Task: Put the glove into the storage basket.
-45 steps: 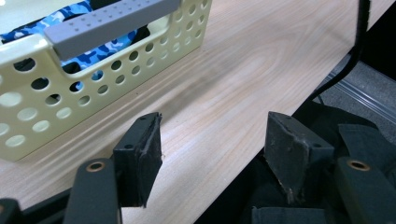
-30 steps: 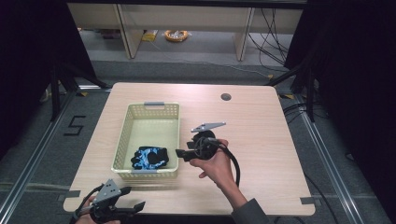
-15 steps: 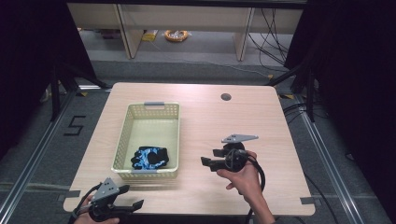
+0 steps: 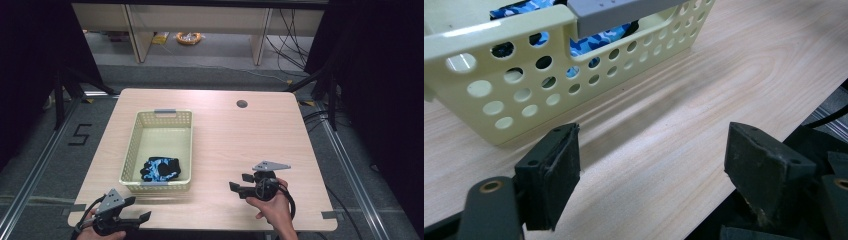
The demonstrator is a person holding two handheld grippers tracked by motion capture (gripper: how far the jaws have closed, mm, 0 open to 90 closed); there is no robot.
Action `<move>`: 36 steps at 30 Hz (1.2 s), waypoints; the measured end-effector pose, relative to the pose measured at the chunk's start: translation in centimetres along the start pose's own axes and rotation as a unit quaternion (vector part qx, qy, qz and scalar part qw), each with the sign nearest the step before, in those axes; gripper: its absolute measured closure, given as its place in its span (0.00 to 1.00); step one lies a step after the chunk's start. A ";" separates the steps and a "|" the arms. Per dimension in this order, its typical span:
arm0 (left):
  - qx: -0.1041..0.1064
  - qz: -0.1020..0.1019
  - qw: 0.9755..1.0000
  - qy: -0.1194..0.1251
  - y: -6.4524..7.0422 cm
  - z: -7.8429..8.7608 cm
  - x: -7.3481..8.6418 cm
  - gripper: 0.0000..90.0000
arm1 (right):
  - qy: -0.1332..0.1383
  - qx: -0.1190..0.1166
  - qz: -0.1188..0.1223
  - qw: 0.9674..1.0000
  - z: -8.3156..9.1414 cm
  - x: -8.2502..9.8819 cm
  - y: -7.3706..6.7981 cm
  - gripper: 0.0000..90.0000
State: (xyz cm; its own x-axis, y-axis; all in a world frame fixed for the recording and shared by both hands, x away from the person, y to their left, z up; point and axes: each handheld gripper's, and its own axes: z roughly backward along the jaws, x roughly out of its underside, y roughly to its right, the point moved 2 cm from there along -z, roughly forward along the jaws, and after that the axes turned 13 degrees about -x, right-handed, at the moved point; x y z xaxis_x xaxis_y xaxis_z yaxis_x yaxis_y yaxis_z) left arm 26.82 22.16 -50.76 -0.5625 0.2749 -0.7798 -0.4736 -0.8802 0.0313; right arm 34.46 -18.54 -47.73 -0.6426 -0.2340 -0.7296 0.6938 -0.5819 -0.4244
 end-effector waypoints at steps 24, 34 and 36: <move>0.004 -0.014 1.000 -0.001 0.4 -0.1 0.2 0.24 | 0.015 -0.031 0.023 0.999 0.8 2.6 -1.8 0.30; 0.002 -0.038 0.999 -0.016 0.4 -0.1 0.3 0.24 | 0.003 -0.034 0.034 0.999 0.8 3.7 -2.5 0.28; 0.007 -0.022 1.000 -0.005 0.7 -0.2 0.3 0.24 | 0.002 -0.037 0.047 0.998 0.9 3.9 -2.4 0.27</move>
State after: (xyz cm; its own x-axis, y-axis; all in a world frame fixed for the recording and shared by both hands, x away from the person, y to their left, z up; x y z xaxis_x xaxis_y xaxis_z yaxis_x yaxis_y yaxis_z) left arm 26.41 21.54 -51.13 -0.5477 0.3179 -0.7739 -0.5081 -0.8613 0.0057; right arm 30.00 -18.75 -49.10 -0.5724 -0.2826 -0.7697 0.7732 -0.4985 -0.3920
